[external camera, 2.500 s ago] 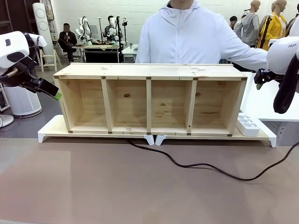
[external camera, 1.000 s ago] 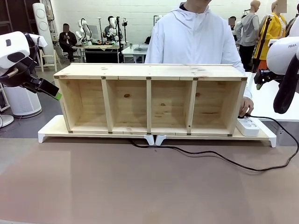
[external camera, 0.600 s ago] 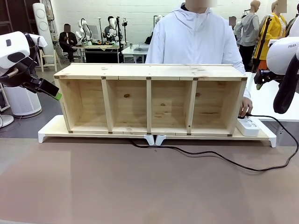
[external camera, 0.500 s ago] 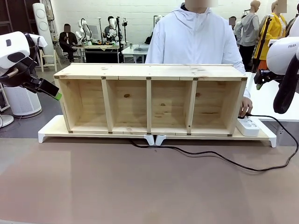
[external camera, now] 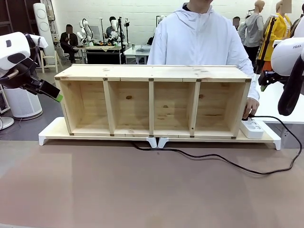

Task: Perform cable management.
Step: Release the Power Cable when the human grasps it.

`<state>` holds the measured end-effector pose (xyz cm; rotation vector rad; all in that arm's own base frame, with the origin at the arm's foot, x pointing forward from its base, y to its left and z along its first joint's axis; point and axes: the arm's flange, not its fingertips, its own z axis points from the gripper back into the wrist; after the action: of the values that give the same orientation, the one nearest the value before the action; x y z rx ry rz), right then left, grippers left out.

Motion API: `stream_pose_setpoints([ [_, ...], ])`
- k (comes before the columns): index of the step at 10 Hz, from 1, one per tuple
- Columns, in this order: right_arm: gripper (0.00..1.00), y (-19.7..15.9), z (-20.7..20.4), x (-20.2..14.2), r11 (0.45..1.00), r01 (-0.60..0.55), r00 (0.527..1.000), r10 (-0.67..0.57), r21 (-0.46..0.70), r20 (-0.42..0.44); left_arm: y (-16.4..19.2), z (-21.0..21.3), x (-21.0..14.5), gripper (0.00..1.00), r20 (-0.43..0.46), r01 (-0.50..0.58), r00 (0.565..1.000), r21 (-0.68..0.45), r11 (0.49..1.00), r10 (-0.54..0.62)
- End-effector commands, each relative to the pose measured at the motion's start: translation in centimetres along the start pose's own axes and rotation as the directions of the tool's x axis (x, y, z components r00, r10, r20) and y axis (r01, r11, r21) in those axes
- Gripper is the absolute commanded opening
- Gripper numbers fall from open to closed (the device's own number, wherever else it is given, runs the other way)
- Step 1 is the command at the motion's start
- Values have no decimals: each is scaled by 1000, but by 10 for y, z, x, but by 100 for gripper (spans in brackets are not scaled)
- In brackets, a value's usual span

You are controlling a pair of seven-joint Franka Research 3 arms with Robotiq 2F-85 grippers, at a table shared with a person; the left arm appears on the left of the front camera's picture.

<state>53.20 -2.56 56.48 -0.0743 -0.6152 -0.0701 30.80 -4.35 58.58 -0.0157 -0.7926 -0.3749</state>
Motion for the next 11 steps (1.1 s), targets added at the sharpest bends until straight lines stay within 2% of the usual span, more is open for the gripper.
stream_pose_setpoints([
  [1,86,1,0,0,1000,1,1000,-1,1,-1,0,-2,2,100,12,-14,1000,0,1000,14],
  [11,86,1,0,0,1000,1,1000,-1,1,-1,0,-2,2,100,12,-14,1000,0,1000,14],
])
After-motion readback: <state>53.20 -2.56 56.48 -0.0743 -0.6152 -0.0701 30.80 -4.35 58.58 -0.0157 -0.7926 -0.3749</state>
